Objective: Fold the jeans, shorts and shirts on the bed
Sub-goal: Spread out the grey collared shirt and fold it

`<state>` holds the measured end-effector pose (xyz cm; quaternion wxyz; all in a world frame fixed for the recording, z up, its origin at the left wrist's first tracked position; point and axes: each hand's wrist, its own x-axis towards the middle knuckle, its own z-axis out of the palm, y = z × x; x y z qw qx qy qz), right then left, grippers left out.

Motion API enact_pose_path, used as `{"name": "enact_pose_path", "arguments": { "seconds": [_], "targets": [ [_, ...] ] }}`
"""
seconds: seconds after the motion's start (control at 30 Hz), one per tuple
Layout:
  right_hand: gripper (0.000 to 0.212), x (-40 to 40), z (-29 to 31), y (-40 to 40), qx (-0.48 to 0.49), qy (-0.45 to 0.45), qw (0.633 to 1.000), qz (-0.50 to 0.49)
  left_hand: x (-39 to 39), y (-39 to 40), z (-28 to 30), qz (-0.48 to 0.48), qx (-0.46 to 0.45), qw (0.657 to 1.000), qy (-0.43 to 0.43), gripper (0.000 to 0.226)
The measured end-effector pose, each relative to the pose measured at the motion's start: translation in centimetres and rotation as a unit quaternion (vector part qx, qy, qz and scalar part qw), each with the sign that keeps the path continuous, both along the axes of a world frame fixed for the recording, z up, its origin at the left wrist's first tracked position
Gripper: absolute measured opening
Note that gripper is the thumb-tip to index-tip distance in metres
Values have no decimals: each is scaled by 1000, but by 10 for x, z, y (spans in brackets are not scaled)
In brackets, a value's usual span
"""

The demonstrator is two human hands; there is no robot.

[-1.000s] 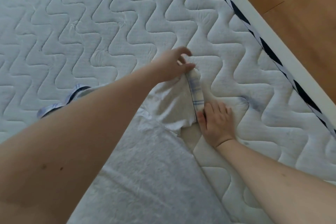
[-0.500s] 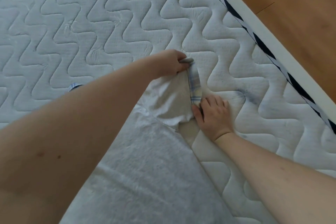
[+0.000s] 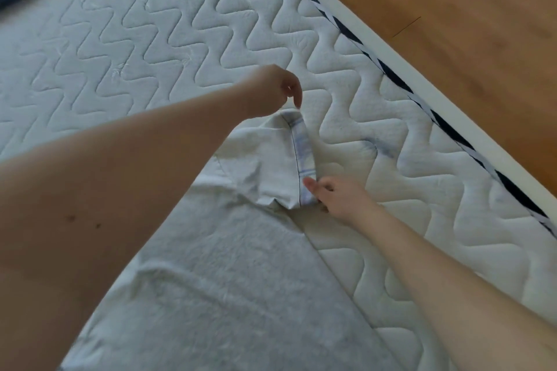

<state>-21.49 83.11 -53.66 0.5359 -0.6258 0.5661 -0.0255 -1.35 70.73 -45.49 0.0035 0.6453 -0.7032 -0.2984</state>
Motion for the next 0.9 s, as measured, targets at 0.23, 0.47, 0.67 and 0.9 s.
{"name": "enact_pose_path", "arguments": {
  "seconds": [0.23, 0.47, 0.67, 0.9],
  "targets": [
    [24, 20, -13, -3, 77, -79, 969, -223, -1, 25, -53, 129, 90, 981, -114, 46],
    [46, 24, -4, -4, 170, -77, 971, -149, -4, 22, -58, 148, 56, 987, -18, 27],
    [57, -3, -3, 9, 155, -69, 970, -176, 16, 1, -43, 98, 155, 979, 92, 27],
    [58, -14, 0, 0, -21, 118, 989, -82, 14, 0, -56, 105, 125, 986, 35, 50]
  ]
}}
